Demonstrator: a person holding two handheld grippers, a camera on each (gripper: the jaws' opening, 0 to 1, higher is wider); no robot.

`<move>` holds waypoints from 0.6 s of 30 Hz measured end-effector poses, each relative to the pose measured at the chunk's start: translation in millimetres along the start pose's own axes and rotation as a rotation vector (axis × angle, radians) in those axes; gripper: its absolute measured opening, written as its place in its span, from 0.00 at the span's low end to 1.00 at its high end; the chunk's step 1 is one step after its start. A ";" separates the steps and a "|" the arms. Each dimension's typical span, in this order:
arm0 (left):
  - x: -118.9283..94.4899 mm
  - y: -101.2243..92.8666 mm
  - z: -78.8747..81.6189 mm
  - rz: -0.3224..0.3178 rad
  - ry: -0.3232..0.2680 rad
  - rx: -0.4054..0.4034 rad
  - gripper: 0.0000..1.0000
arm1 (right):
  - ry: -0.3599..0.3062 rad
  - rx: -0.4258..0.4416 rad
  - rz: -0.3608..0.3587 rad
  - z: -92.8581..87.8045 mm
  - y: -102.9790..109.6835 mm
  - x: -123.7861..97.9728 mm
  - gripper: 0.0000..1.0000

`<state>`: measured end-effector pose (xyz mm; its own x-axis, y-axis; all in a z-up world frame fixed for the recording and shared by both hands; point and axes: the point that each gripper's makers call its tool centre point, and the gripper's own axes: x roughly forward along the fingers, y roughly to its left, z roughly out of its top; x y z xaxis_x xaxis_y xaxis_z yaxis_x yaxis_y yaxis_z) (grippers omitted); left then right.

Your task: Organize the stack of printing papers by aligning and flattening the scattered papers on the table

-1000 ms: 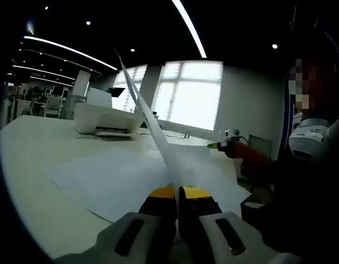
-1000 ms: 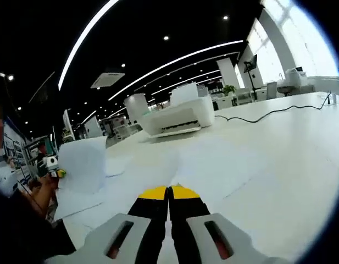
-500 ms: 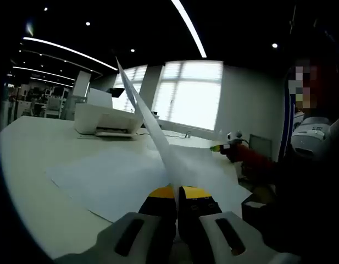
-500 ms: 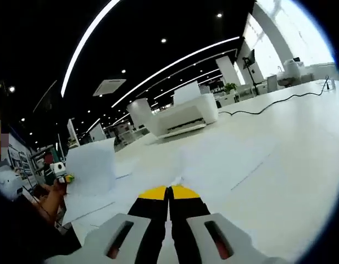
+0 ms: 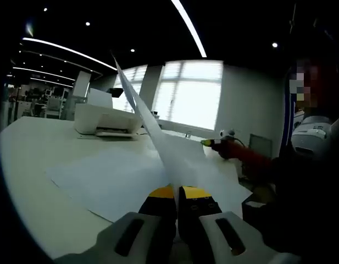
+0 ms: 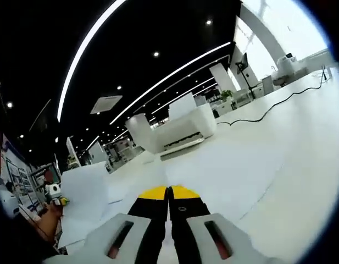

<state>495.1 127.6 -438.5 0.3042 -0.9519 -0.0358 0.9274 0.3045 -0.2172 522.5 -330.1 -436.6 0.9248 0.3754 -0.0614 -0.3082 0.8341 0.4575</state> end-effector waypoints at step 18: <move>1.2 -1.7 -2.0 0.002 0.005 0.010 0.07 | 0.194 -0.216 -0.223 -17.5 -66.2 8.0 0.03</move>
<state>493.5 125.9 -440.1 0.3051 -0.9514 -0.0412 0.9290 0.3069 -0.2071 546.4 -375.2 -482.9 0.9216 0.2266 -0.3151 -0.1623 0.9625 0.2176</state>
